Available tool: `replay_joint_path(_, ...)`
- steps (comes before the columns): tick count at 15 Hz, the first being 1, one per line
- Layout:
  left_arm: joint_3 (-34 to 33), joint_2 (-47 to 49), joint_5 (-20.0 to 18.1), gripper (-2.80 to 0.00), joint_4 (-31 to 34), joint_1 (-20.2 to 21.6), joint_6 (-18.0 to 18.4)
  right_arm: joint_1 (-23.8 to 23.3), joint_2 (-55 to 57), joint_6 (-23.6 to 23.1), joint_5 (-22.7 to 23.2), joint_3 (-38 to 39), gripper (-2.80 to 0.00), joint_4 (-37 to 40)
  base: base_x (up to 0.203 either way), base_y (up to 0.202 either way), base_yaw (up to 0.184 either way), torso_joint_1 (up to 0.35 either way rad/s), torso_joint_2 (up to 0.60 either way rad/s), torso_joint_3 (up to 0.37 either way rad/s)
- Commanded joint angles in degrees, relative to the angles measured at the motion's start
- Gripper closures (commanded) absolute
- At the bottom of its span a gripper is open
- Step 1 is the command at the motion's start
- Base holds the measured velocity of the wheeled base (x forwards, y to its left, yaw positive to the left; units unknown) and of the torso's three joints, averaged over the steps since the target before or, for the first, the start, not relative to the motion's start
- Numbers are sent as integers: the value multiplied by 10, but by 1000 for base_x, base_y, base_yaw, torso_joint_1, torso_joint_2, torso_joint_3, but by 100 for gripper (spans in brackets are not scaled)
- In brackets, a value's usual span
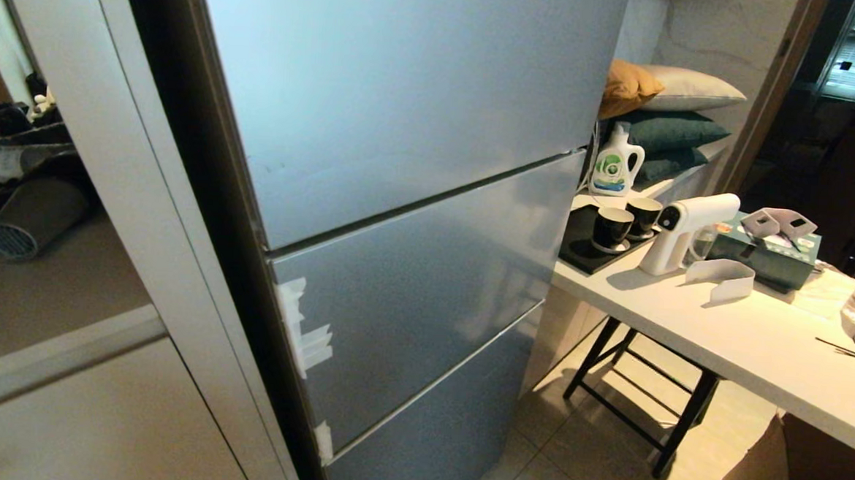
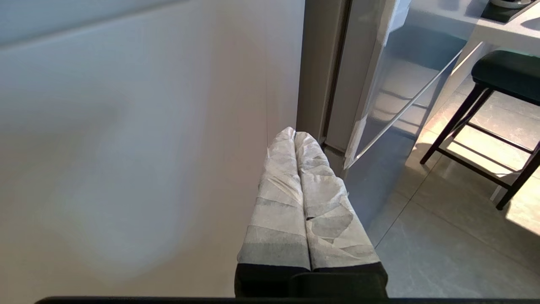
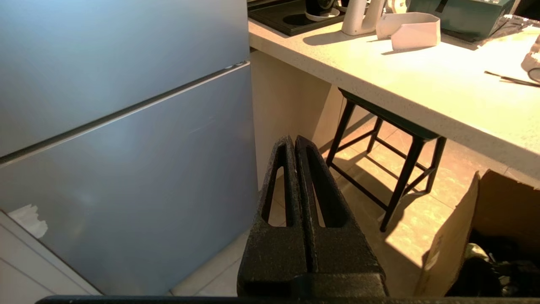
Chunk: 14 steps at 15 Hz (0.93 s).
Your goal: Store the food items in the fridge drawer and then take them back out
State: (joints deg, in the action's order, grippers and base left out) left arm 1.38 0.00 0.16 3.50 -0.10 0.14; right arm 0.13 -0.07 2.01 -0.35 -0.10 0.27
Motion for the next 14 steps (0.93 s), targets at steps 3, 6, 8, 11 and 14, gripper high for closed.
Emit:
replay_joint_path(3, 0, 0, 0, 0, 0, 0, 0, 0, 1, 0, 0, 0, 0, 0, 0, 0, 0, -139, 319, 186)
replay_joint_path(6, 0, 0, 0, 0, 1, 0, 1, 0, 1, 0, 0, 0, 0, 0, 0, 0, 0, -139, 333, 198)
replay_joint_path(8, 0, 0, 0, 0, 1, 0, 1, 0, 1, 0, 0, 0, 0, 0, 0, 0, 0, -137, 334, 204)
replay_joint_path(11, 0, 0, 0, 0, 1, 0, 1, 0, 1, 0, 0, 0, 0, 0, 0, 0, 0, -140, 352, 204)
replay_joint_path(14, 0, 0, 0, 0, 0, 0, 1, 0, 1, 0, 0, 0, 0, 0, 0, 0, 0, -113, 301, 180)
